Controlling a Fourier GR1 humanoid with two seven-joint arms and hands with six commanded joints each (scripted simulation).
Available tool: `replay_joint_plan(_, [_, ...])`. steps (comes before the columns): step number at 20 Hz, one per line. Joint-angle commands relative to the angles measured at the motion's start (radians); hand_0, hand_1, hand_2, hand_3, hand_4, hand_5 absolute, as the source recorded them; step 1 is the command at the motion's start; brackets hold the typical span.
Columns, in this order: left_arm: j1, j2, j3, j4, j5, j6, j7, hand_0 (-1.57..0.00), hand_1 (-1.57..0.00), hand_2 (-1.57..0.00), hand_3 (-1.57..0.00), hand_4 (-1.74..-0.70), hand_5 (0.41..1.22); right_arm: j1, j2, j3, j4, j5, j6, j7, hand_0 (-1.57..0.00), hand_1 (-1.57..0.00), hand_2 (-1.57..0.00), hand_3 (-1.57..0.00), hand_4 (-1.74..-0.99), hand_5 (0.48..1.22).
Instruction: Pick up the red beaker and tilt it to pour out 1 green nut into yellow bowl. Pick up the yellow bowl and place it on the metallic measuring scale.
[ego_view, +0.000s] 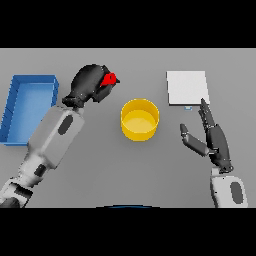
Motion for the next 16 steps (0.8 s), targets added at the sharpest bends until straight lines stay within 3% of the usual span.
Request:
replay_joint_plan(1, [-0.015,0.008,-0.039,0.000,-0.037,-0.031,0.017,-1.57,-1.57,-1.57,-1.57,-1.72,1.160,0.001,-0.001,0.000,-0.010,-0.006,0.004,0.002,0.00,0.00,0.00,0.00,-1.287,0.694])
replay_joint_plan(5, [-0.084,0.047,-0.144,0.043,-0.132,-0.157,-0.002,-1.57,-1.57,-1.57,-1.57,-1.73,1.196,0.013,-0.003,0.004,-0.004,0.009,0.000,0.003,0.00,0.00,0.00,0.00,-1.290,0.694])
replay_joint_plan(8, [-0.147,0.060,-0.209,0.078,-0.196,-0.261,0.000,-1.57,-1.57,-1.57,-1.57,-1.61,1.208,0.015,0.011,0.003,-0.010,-0.007,0.002,0.016,0.00,0.00,0.00,0.00,-1.284,0.678])
replay_joint_plan(11, [-0.209,0.066,-0.276,0.106,-0.264,-0.349,0.014,-1.57,-1.57,-1.57,-1.36,-1.66,1.214,0.016,0.020,-0.009,-0.013,-0.034,0.003,0.023,0.00,0.00,0.00,0.00,-1.279,0.651])
replay_joint_plan(16, [-0.311,0.050,-0.377,0.178,-0.357,-0.445,-0.022,-1.57,-1.57,-1.57,-1.24,-1.70,1.219,0.009,0.024,-0.026,-0.003,-0.074,0.020,0.030,0.00,0.00,0.00,0.00,-1.299,0.612])
